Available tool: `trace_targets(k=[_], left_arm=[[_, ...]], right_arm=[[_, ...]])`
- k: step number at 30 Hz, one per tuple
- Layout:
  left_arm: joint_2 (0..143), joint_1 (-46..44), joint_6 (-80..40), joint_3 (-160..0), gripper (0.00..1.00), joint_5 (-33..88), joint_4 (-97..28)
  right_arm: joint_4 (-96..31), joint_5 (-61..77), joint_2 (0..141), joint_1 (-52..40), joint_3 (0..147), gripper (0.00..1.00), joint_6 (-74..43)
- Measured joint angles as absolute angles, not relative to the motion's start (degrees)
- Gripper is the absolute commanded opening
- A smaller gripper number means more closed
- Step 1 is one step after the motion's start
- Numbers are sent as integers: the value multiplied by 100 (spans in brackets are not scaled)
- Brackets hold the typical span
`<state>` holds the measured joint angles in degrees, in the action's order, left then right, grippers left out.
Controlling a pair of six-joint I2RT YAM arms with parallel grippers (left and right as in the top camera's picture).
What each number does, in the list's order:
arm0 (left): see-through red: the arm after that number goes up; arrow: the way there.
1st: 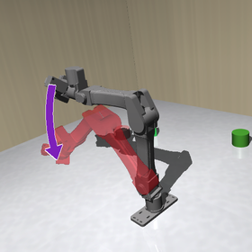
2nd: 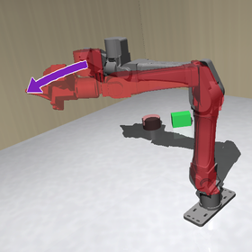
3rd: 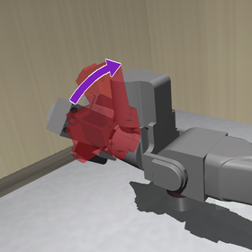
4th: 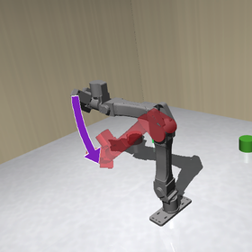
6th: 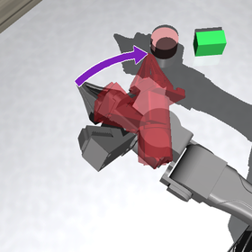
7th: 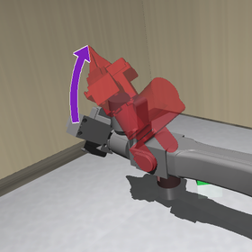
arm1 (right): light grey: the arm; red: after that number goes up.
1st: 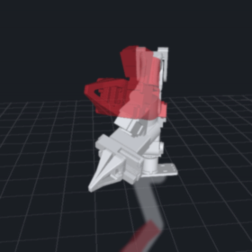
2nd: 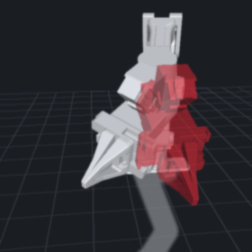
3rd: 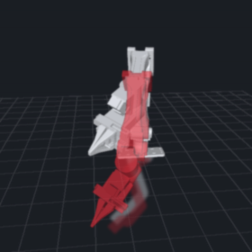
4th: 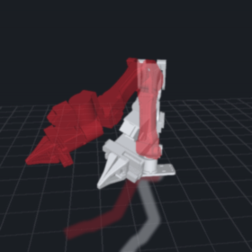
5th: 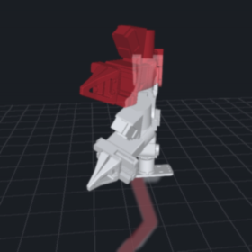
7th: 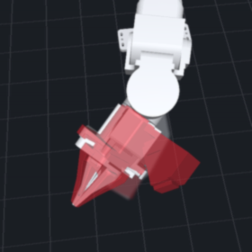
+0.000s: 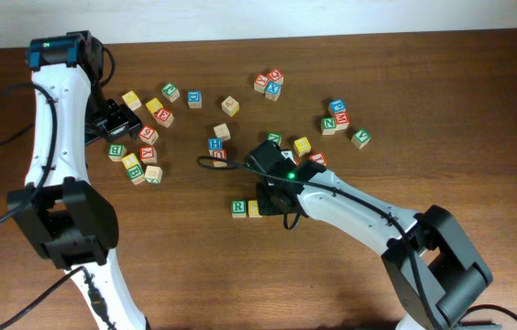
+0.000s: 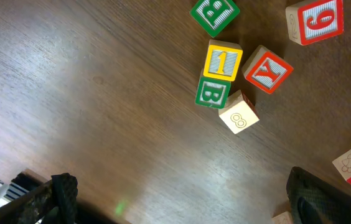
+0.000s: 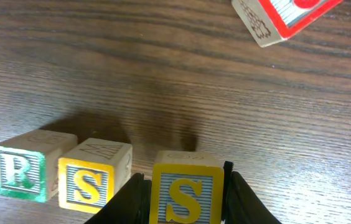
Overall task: Spell out RSS
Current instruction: 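Lower the S block onto the table and open the right gripper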
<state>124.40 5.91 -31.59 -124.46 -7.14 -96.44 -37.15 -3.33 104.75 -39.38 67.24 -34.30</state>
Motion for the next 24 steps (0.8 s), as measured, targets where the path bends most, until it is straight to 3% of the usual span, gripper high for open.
trace_targets(k=[24], left_arm=[[12440,591,-3159,-12446,99,-714,-9642]], right_arm=[[-3345,-473,10484,-4136,6484,29,-3562]])
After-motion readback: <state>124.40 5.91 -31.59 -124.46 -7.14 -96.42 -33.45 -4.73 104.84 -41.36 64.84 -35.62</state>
